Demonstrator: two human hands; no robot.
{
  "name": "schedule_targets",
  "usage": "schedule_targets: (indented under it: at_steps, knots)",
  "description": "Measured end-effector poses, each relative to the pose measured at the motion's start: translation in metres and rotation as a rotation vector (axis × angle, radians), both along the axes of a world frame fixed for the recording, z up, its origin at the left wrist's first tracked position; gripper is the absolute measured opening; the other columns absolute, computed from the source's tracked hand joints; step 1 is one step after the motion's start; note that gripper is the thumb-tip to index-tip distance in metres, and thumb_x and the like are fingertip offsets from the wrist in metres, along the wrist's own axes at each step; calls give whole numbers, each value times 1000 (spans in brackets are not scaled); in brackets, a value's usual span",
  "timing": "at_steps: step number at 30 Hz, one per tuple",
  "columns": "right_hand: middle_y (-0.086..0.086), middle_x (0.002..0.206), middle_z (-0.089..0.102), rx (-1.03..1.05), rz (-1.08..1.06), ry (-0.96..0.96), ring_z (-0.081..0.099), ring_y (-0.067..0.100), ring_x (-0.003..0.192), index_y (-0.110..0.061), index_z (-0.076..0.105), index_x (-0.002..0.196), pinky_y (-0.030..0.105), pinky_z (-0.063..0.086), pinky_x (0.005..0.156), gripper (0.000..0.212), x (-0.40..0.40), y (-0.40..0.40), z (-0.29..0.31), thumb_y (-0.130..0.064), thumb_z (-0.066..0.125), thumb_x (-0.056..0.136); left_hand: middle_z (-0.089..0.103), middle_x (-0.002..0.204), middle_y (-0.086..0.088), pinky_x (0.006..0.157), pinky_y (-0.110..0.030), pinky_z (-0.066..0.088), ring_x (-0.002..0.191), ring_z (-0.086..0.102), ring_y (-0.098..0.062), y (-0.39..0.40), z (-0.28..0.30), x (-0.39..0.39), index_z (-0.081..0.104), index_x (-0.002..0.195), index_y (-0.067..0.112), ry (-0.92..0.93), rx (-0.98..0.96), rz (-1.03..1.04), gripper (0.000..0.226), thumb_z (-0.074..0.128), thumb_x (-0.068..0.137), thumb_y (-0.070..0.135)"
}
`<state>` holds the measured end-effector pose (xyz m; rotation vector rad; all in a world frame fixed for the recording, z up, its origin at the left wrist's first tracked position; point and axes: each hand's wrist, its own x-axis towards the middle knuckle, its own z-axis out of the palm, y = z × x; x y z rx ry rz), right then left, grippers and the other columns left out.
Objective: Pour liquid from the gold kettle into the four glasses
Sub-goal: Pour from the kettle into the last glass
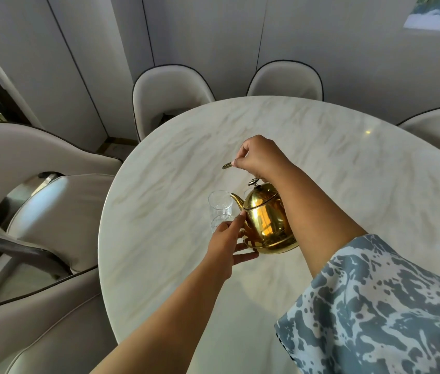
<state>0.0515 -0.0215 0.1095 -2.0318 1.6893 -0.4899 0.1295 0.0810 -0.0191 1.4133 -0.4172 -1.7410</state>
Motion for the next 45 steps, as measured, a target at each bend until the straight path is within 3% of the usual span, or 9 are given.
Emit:
schedule_targets:
  at_steps: [3, 9, 19, 25, 29, 36, 45]
  knots:
    - [7, 86, 64, -3, 2, -4, 59, 22, 79, -2, 71, 103, 33, 53, 71, 24, -1, 1, 1, -21, 66, 89, 62, 123, -16, 80, -51, 62, 106, 69, -37, -1, 0, 1, 57, 124, 15, 1, -6, -3, 50, 66, 88, 48]
    - [15, 101, 72, -8, -2, 2, 67, 30, 94, -1, 71, 102, 41, 58, 81, 25, 0, 3, 4, -21, 66, 89, 62, 123, -16, 81, -51, 62, 107, 68, -37, 0, 1, 1, 57, 124, 16, -1, -17, -11, 49, 66, 88, 49]
    - [15, 101, 72, 5, -11, 3, 67, 30, 95, -1, 71, 102, 42, 59, 82, 25, -1, 3, 4, -21, 67, 88, 62, 124, -16, 81, -52, 62, 107, 68, -37, 0, 0, -1, 57, 125, 14, 5, -6, -5, 51, 67, 88, 48]
    - [22, 101, 73, 5, -9, 21, 69, 34, 90, 4, 72, 101, 42, 59, 79, 28, -1, 2, 3, -19, 66, 88, 63, 122, -16, 78, -51, 63, 105, 69, -37, 0, 1, -1, 57, 123, 13, 13, -5, -2, 51, 67, 87, 48]
    - [26, 99, 73, 19, -11, 25, 59, 26, 69, 6, 72, 101, 33, 51, 66, 29, 0, -1, 3, -18, 66, 88, 62, 123, -17, 74, -48, 64, 105, 69, -37, 1, 3, -1, 58, 122, 13, 16, -9, -6, 51, 67, 87, 48]
    - [23, 87, 72, 40, -11, 18, 56, 24, 67, 4, 73, 100, 29, 46, 63, 27, 2, -2, 6, -19, 67, 87, 61, 124, -17, 78, -48, 63, 106, 68, -37, 1, 8, 0, 56, 125, 13, 12, -10, -13, 51, 65, 89, 49]
    - [30, 107, 70, 38, -9, 22, 46, 23, 66, 10, 69, 105, 29, 39, 62, 34, 4, -5, 3, -17, 67, 85, 60, 126, -18, 83, -50, 62, 107, 67, -37, 2, 9, 0, 54, 130, 14, 8, -4, -21, 54, 64, 90, 49]
